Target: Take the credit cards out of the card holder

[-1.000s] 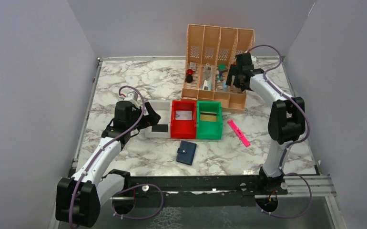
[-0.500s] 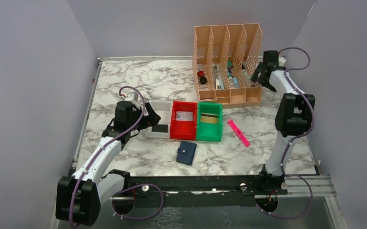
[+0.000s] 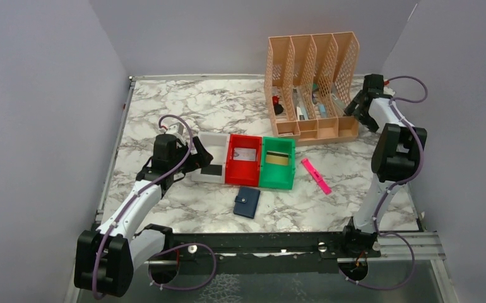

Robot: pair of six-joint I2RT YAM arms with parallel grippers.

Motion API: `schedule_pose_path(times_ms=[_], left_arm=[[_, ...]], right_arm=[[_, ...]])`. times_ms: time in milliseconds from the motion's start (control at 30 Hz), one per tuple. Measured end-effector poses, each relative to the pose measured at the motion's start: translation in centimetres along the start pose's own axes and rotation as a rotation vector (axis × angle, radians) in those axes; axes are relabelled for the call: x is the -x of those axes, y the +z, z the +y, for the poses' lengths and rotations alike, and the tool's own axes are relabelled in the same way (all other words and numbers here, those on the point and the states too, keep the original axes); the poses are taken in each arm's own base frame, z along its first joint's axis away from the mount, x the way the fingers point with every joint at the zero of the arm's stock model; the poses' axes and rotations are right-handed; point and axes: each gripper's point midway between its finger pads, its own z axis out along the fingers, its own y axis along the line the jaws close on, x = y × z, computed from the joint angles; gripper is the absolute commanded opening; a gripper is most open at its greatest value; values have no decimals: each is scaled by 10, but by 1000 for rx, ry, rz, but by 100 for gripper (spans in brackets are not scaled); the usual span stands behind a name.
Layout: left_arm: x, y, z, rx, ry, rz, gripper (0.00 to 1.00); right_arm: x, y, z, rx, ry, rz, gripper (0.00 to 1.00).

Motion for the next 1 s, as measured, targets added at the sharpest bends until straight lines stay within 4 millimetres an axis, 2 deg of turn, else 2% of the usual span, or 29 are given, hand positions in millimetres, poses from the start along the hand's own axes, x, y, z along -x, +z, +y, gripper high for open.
schedule_pose_path(times_ms=[167,233,300,433,533,633,667,800,933,1000], left_arm=[[-5,1,3,8,-4,12,99],[-6,2,4,10,-6,17,99],[-7,3,5,14,-8,21,99],[-8,4,6,18,-10,26,99],[-8,4,6,18,-10,26,99],[-7,4,7,25,-12,22,99],[-7,4,8,30,-13,19,99],[-5,4,11,48,-20,7,99],[0,2,11,57,-27,-16,99],[4,0,10,58,-27,-34,99]], right_arm=[[3,-7,-36,-59,83,3,99],[5,-17,-43,-48,99,-2,96],[11,-33,-40,19,111,-8,95],[24,-79,-6,256,94,-60,95],[20,-117,36,424,9,-91,94],[-7,-155,93,618,-125,-76,94],[-17,-164,107,661,-160,-65,94],[-88,-213,169,839,-363,-7,92],[-155,-256,214,993,-536,59,91],[-179,-263,231,1034,-594,88,91]])
